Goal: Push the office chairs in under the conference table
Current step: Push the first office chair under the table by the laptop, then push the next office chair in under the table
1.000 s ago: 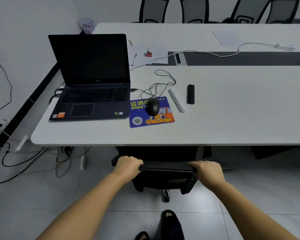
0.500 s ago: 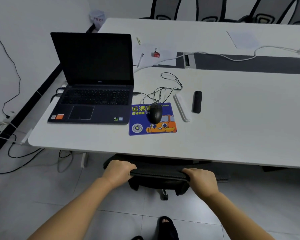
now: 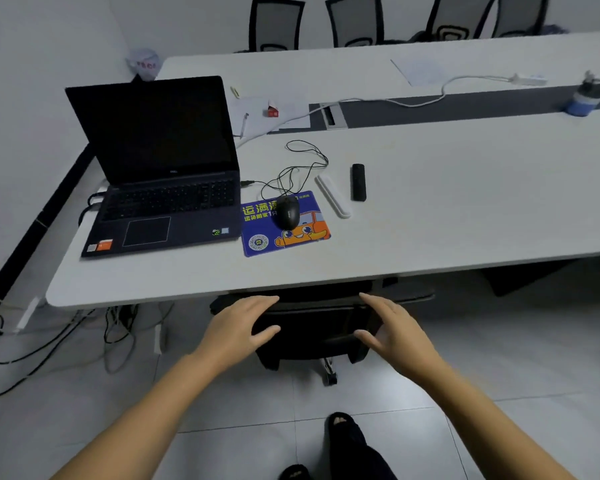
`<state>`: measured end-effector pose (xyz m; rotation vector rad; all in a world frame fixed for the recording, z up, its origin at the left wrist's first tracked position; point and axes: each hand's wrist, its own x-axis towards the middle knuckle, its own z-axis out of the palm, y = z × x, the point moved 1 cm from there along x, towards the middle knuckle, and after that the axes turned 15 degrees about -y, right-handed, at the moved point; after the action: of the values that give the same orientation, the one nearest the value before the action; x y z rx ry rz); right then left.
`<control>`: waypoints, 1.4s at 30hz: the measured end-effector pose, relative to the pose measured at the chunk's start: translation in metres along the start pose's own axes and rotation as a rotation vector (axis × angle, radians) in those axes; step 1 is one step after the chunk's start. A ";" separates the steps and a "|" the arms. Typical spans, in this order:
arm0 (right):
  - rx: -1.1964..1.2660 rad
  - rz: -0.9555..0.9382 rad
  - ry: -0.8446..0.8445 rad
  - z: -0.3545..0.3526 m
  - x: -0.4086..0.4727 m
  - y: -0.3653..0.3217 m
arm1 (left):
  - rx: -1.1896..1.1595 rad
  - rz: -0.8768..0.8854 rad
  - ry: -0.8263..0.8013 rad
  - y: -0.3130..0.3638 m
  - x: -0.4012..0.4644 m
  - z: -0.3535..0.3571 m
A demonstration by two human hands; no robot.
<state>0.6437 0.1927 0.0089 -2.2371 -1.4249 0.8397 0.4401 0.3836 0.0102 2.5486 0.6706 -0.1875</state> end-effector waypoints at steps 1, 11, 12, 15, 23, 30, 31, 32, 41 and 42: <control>0.127 0.017 0.036 0.003 -0.019 -0.010 | -0.105 0.006 0.054 0.007 -0.015 -0.001; 0.867 0.224 0.477 0.065 -0.198 -0.056 | -0.863 0.093 0.155 0.050 -0.147 0.025; 0.887 0.256 0.512 0.072 -0.211 -0.059 | -0.853 0.109 0.118 0.055 -0.155 0.030; 0.915 0.340 0.594 0.092 -0.247 -0.066 | -0.832 0.138 0.012 0.071 -0.169 0.047; 0.947 0.486 0.848 0.129 -0.343 -0.062 | -0.721 0.354 -0.185 0.138 -0.179 0.080; 0.919 0.646 1.062 0.170 -0.484 -0.051 | -0.704 0.559 -0.359 0.246 -0.223 0.145; 0.918 0.672 1.102 0.177 -0.510 -0.049 | -0.702 0.587 -0.383 0.263 -0.234 0.159; 0.921 0.695 1.137 0.186 -0.536 -0.046 | -0.698 0.613 -0.408 0.280 -0.246 0.173; 0.918 0.847 1.405 0.260 -0.704 -0.036 | -0.589 0.814 -0.608 0.395 -0.341 0.262; 0.917 0.851 1.424 0.264 -0.713 -0.034 | -0.571 0.828 -0.604 0.405 -0.346 0.266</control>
<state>0.2229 -0.4415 0.0347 -1.7430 0.5069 -0.1060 0.3375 -0.2020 0.0386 1.8622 -0.5016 -0.3804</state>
